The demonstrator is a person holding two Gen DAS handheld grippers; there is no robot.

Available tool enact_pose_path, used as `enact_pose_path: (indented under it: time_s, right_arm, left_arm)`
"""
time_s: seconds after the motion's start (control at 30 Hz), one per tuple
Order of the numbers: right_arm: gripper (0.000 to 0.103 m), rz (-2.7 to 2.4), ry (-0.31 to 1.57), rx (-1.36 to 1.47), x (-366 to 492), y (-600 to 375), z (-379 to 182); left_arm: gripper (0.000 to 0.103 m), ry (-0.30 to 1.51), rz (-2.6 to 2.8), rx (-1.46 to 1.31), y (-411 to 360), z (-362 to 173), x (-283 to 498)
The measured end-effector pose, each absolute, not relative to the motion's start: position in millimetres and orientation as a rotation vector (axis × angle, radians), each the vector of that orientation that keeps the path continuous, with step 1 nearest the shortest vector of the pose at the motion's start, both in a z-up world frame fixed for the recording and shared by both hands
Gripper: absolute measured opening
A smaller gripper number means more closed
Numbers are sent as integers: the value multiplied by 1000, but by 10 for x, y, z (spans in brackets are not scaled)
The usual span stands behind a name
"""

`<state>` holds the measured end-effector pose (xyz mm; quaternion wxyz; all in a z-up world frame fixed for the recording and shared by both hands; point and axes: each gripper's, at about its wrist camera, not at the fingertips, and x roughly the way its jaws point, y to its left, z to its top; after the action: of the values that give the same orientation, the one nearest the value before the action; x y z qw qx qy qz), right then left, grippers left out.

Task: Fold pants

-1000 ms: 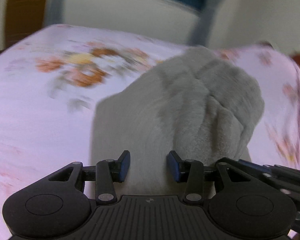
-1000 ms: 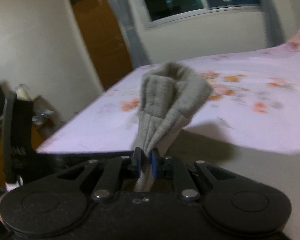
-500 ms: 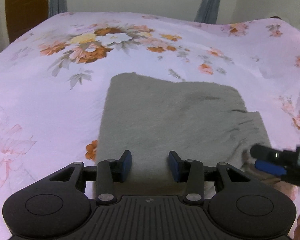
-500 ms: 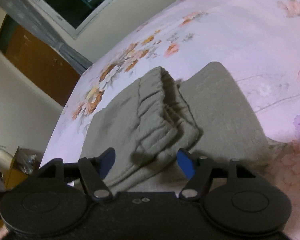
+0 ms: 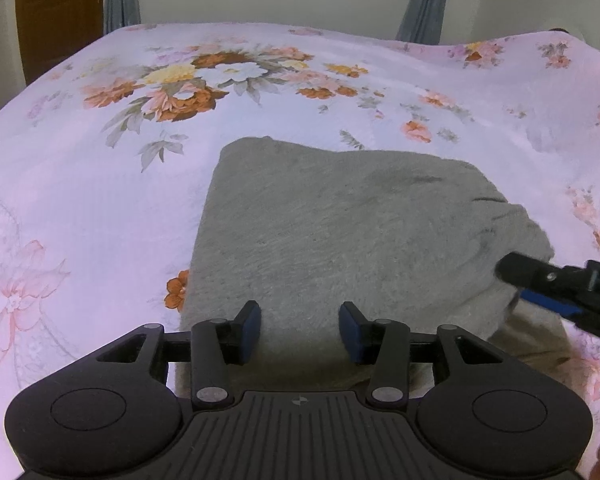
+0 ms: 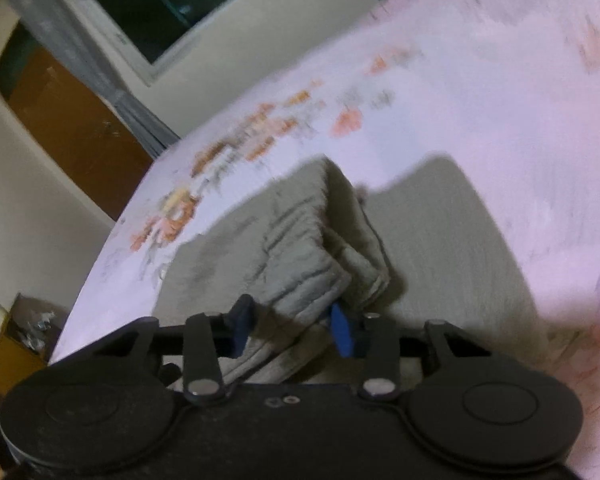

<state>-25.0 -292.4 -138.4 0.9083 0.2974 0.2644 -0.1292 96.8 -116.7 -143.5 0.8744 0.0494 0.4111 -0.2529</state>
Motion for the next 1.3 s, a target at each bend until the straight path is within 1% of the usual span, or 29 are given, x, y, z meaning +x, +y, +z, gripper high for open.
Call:
enact_pose_path:
  time_s: [0.03, 0.1, 0.13, 0.17, 0.2, 0.23, 0.27, 0.33, 0.4, 0.43, 0.53, 0.6, 0.63, 0.73, 0.77, 0.83, 0.9, 0.93, 1.07, 1.2, 1.3]
  right_arm:
    - [35, -264, 532, 593, -268, -2894, -1330]
    - [27, -260, 504, 555, -327, -2850, -1226]
    - [12, -265, 489, 532, -370, -2834, -1176]
    - [2, -284, 474, 495, -422, -2829, -1117]
    - [1, -290, 473, 477, -458, -2848, -1080]
    - [3, -288, 497, 475, -463, -2891, -1083]
    - [12, -283, 536, 498, -461, -2960, -1129]
    - [39, -276, 577, 587, -492, -3094, -1264]
    - [70, -275, 593, 688, -572, -3176, -1420]
    - [74, -271, 594, 727, -582, -3202, -1481]
    - [76, -258, 586, 799, -552, -3240, -1592]
    - [81, -245, 583, 832, -476, -3260, -1634]
    - [81, -244, 590, 838, -428, -3263, -1654]
    - [81, -240, 608, 843, -267, -3257, -1726]
    - [79, -245, 611, 848, -236, -3255, -1746]
    - [72, -262, 612, 844, -153, -3248, -1776]
    - [60, -281, 611, 836, -86, -3263, -1792]
    - [59, -287, 615, 832, -44, -3267, -1805]
    - [47, -302, 601, 790, 12, -3225, -1752]
    - [45, -237, 496, 584, -129, -2960, -1276]
    - [45, -218, 454, 534, -260, -2941, -1052]
  left_arm:
    - [45, 856, -533, 98, -1174, -1417, 954]
    - [45, 853, -547, 85, -1206, -1379, 917]
    - [45, 852, -561, 78, -1231, -1358, 892]
    - [45, 849, -574, 77, -1260, -1343, 865]
    - [45, 845, -586, 80, -1296, -1336, 835]
    - [45, 846, -600, 90, -1348, -1347, 804]
    - [45, 851, -607, 99, -1393, -1362, 785]
    - [45, 856, -607, 102, -1430, -1391, 753]
    - [45, 848, -604, 91, -1394, -1385, 733]
    - [45, 848, -602, 89, -1373, -1382, 738]
    - [45, 846, -575, 95, -1296, -1376, 786]
    - [45, 849, -557, 92, -1232, -1381, 834]
    - [45, 850, -546, 86, -1185, -1388, 864]
    - [45, 858, -519, 72, -1079, -1428, 942]
    - [45, 860, -512, 68, -1045, -1445, 966]
    - [45, 861, -499, 64, -999, -1477, 1003]
    - [45, 865, -500, 61, -984, -1509, 1037]
    - [45, 866, -499, 63, -988, -1522, 1053]
    - [45, 865, -501, 67, -1012, -1528, 1088]
    - [45, 851, -502, 46, -1020, -1489, 1089]
    - [45, 835, -519, 27, -1067, -1408, 1089]
